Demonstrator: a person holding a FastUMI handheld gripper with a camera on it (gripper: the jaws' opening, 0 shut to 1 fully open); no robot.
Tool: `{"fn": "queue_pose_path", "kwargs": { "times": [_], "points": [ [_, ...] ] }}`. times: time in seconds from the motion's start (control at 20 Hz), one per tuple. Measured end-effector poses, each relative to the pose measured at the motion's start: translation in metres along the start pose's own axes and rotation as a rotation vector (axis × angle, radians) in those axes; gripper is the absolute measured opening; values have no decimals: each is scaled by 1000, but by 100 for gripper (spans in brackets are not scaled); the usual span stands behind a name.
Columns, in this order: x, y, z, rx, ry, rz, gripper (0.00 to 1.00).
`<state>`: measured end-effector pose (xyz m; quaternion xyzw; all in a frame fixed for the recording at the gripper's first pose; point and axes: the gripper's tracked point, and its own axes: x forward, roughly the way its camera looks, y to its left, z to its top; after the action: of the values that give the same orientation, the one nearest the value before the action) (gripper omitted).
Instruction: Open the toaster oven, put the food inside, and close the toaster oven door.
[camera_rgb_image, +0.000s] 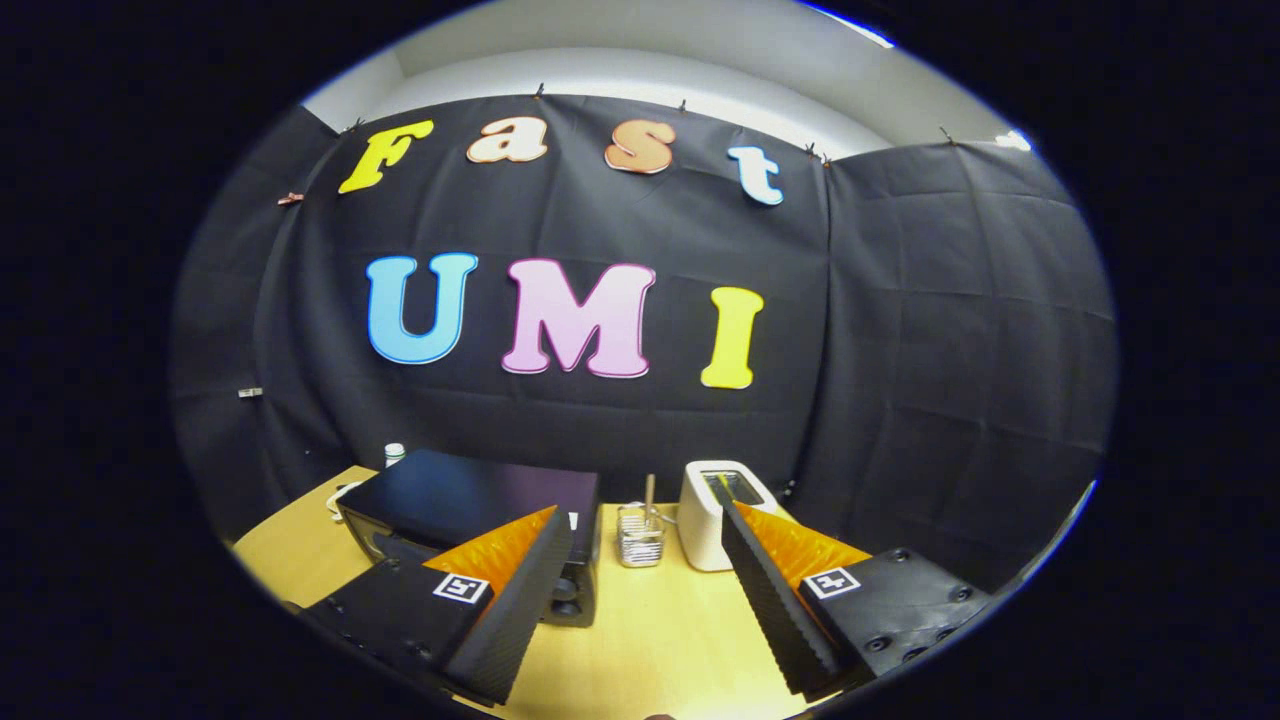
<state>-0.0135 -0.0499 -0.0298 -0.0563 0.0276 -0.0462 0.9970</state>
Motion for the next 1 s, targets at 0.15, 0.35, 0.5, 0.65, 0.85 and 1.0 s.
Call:
{"fn": "queue_pose_path", "kwargs": {
  "times": [0.15, 0.35, 0.5, 0.65, 0.85, 1.0],
  "points": [
    [-13, -21, 4, 39, 2, -43, 98],
    [-17, -40, 3, 43, 8, -88, 98],
    [-14, -40, 5, 50, 9, -85, 98],
    [-9, -34, 7, 66, 14, -72, 98],
    [-1, -18, 11, 69, 11, -35, 98],
    [4, -2, 12, 77, 23, -3, 98]
  ]
}}
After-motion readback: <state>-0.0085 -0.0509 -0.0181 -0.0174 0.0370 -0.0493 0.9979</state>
